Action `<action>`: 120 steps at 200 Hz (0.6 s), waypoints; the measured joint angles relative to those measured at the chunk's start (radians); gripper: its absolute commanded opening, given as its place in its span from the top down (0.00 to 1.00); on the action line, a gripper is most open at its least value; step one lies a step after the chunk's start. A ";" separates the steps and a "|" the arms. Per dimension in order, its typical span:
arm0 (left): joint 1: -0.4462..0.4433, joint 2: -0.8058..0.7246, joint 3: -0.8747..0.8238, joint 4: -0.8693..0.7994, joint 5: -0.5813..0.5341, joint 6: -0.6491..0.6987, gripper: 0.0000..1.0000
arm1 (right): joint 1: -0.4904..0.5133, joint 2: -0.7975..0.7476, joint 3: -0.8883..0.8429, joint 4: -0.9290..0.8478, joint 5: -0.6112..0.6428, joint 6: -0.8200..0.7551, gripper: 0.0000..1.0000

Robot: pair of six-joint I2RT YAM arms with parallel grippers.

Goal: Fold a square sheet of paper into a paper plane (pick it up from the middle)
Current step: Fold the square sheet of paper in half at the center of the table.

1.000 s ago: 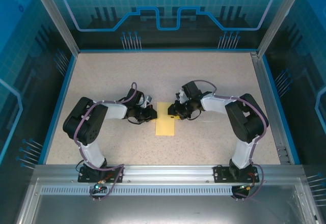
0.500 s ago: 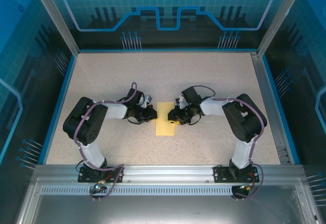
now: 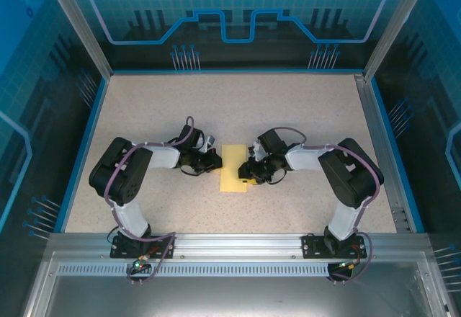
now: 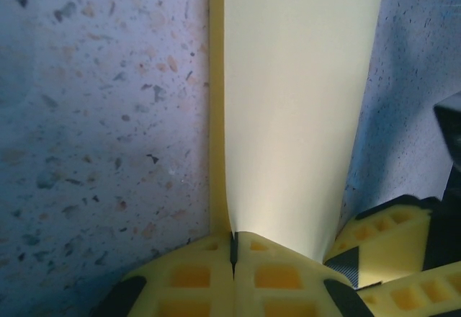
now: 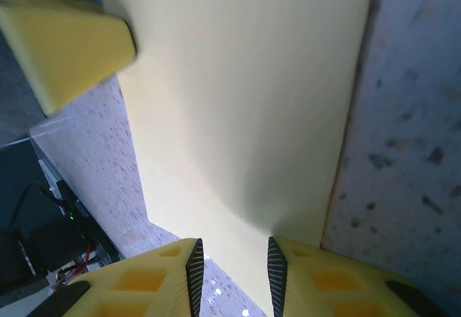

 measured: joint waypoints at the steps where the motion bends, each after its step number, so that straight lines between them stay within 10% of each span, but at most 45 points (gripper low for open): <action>1: 0.000 0.000 0.000 0.000 0.000 0.000 0.95 | 0.000 0.000 0.000 0.002 0.000 0.000 0.68; 120: 0.000 0.000 0.002 -0.004 0.000 0.007 0.95 | 0.032 -0.068 -0.083 0.046 -0.004 0.022 0.67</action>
